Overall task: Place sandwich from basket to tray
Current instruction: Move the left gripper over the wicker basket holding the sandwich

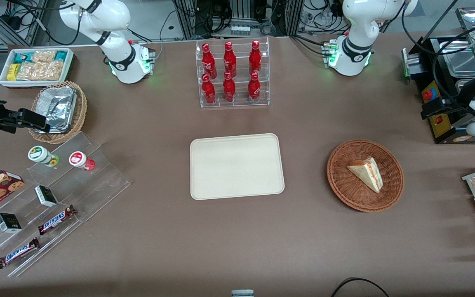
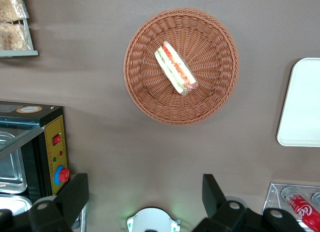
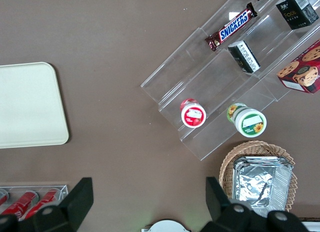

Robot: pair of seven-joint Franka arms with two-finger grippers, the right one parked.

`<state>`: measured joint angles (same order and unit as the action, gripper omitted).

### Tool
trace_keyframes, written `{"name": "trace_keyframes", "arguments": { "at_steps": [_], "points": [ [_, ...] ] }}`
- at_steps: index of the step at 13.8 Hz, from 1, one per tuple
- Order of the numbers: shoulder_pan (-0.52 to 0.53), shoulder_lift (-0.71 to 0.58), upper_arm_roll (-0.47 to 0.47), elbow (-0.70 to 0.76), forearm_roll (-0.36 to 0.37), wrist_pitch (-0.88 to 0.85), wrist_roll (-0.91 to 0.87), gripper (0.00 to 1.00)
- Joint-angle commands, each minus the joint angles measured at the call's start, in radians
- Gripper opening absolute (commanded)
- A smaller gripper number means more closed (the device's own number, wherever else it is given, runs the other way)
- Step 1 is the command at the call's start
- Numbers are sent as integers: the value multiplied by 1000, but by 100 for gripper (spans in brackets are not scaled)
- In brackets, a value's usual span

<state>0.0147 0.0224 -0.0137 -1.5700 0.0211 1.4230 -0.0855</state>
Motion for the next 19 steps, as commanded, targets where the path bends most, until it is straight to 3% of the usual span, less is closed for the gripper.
{"name": "trace_keyframes", "arguments": {
  "at_steps": [1,6,12,16,19],
  "points": [
    [2,-10,3,8,-15,-19,4,100],
    [-1,27,0,-16,-15,23,4,100],
    [-12,39,-3,-188,-15,233,-16,100],
    [-31,57,-6,-314,-13,436,-115,100],
    [-77,112,-6,-317,-7,490,-282,100]
  ]
}}
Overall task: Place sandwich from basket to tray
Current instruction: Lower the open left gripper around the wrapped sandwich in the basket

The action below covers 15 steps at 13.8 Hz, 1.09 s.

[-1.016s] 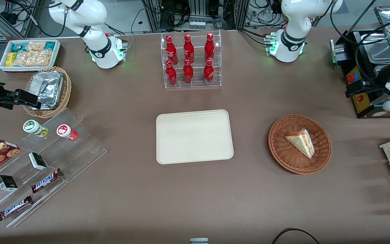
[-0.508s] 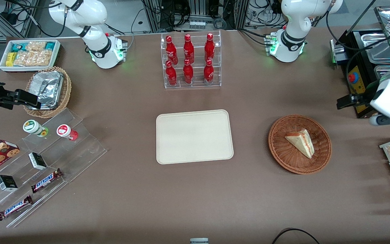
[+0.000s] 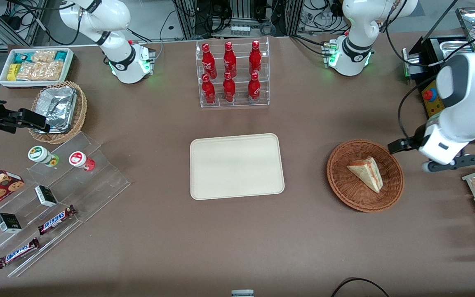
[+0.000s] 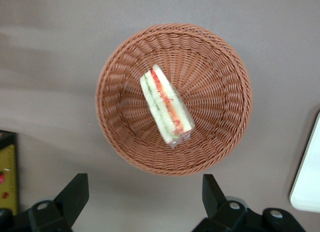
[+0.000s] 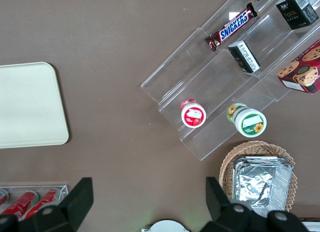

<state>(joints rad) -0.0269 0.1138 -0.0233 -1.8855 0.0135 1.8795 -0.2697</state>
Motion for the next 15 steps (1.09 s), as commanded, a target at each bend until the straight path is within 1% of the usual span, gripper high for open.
{"name": "trace_keyframes", "arguments": {
  "at_steps": [1,3,8,13,15],
  "points": [
    [-44,32,3,-4,2,53,-141,100],
    [-51,50,3,-20,2,87,-224,100],
    [-50,56,3,-135,-4,234,-429,100],
    [-44,53,6,-282,-1,441,-462,100],
    [-41,72,9,-303,-3,501,-474,100]
  ]
}}
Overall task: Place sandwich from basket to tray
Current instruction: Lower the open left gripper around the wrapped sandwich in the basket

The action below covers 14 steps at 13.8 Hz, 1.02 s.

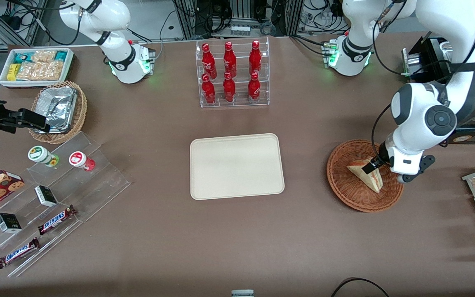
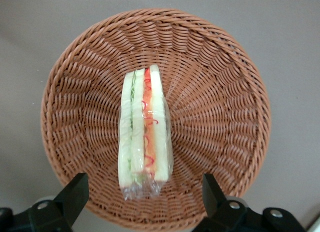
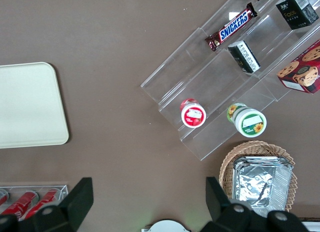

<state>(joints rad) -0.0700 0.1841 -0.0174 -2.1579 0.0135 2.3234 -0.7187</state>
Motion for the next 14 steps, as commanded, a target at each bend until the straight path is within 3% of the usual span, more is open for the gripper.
{"name": "trace_keyframes", "arguments": {
  "at_steps": [1,6,7,8,9,10,11,14],
  "points": [
    [3,20,4,-31,-3,68,-40,100],
    [4,80,4,-34,-7,122,-61,99],
    [4,86,4,-34,-7,126,-70,90],
    [4,90,4,-34,-7,128,-85,70],
    [4,93,4,-34,-7,128,-91,37],
    [4,92,4,-34,-7,125,-93,12],
    [4,84,4,-34,-6,113,-93,0],
    [-2,57,4,15,3,7,-76,0]
  ]
}}
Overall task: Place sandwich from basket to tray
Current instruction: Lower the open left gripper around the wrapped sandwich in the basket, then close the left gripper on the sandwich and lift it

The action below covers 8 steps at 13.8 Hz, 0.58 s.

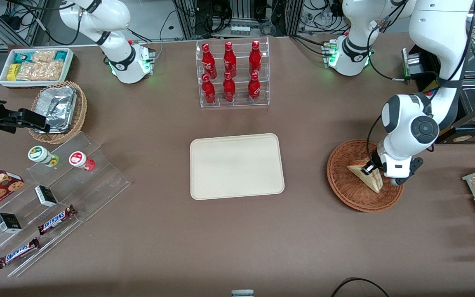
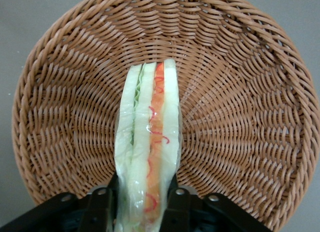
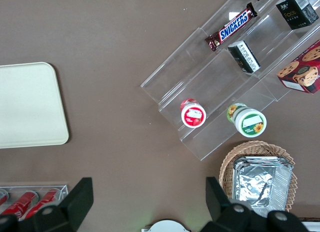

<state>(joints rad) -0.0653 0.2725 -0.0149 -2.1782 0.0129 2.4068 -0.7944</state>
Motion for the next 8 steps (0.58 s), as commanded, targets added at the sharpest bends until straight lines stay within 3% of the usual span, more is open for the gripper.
{"name": "trace_keyframes", "arguments": {
  "at_steps": [1,5,8],
  "points": [
    [-13,-35,-2,72,9,-140,4,0],
    [-83,-36,-10,230,7,-352,75,0],
    [-168,-30,-17,282,-7,-376,122,0]
  ]
}}
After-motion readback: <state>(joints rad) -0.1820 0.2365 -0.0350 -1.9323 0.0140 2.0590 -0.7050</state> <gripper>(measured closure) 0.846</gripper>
